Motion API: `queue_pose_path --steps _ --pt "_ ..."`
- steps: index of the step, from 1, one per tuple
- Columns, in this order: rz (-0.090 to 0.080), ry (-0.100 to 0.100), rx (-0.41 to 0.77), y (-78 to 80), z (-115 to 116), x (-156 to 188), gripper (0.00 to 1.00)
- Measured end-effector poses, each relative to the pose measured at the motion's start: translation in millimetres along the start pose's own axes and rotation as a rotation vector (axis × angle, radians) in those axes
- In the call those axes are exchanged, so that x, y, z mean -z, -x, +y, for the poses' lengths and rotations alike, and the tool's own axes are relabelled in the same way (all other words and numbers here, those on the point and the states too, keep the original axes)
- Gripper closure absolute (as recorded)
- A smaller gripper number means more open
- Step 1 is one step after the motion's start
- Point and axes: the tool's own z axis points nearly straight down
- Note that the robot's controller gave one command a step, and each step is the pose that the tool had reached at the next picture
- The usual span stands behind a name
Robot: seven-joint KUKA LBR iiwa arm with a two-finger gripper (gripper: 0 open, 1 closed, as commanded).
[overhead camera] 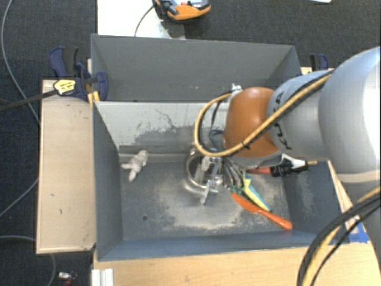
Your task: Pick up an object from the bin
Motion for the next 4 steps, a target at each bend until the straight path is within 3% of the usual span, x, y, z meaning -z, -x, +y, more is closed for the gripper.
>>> queue_pose_path --steps 1,2,3,4 --pt "0.003 0.000 0.000 -1.2 0.2 -0.7 1.00" --pt "0.000 0.000 -0.002 0.0 0.0 0.0 0.00" --pt "0.004 0.000 -0.002 -1.3 0.2 -0.8 1.00" --pt "0.001 0.000 -0.003 -0.3 -0.1 -0.5 0.00"
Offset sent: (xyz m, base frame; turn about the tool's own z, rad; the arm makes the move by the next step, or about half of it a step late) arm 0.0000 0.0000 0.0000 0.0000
